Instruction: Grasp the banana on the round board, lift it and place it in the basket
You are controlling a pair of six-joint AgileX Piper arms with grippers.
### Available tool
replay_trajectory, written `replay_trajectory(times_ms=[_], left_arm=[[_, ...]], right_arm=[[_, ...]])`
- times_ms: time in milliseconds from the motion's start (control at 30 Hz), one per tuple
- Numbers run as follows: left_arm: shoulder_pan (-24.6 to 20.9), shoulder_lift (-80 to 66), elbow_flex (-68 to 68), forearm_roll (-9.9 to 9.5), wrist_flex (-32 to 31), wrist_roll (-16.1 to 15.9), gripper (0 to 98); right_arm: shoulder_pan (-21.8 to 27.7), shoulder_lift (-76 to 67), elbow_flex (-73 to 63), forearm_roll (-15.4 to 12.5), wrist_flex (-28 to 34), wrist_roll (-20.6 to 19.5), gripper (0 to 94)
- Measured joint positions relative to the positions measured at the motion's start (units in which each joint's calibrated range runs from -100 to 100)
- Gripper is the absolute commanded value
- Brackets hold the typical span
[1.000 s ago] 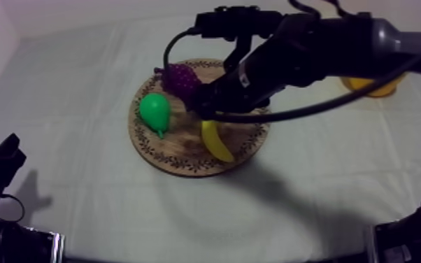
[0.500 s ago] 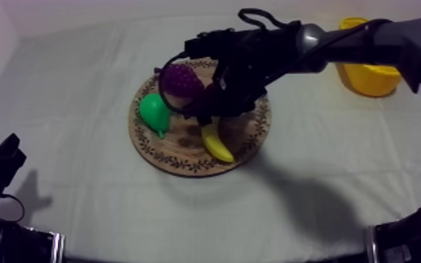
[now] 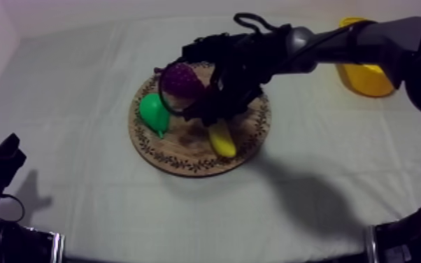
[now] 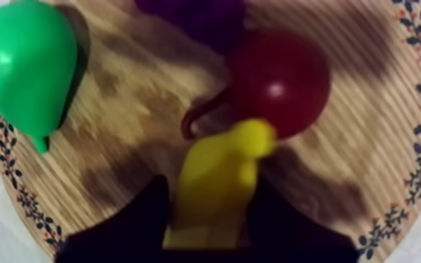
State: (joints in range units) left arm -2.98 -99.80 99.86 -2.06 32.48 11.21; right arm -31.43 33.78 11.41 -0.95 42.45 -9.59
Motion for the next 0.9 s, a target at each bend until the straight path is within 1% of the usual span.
replay_trajectory(times_ms=[100,200,267,400,533,667,900], left_arm=[[0.00,0.00,0.00,0.00,0.00,0.00,0.1],[0.00,0.00,0.00,0.00,0.00,0.00,0.1],[0.00,0.00,0.00,0.00,0.00,0.00,0.1],[0.00,0.00,0.00,0.00,0.00,0.00,0.1],[0.00,0.00,0.00,0.00,0.00,0.00,0.1],[0.00,0.00,0.00,0.00,0.00,0.00,0.1],[0.00,0.00,0.00,0.00,0.00,0.00,0.1]], right_arm=[[0.20,0.00,-0.22,-0.99,-0.07,1.27,17.3],[0.25,-0.45,-0.05,-2.23,-0.02,2.81,14.0],[0.25,-1.03,0.38,-2.21,0.13,3.53,12.7],[0.38,-3.16,0.68,-2.47,2.60,4.41,11.5],[1.35,-6.52,-0.19,-2.60,6.27,5.00,10.8],[3.47,-10.25,-2.07,-2.91,11.02,5.50,10.7],[9.57,-18.43,-6.30,-2.98,18.75,6.97,10.7]])
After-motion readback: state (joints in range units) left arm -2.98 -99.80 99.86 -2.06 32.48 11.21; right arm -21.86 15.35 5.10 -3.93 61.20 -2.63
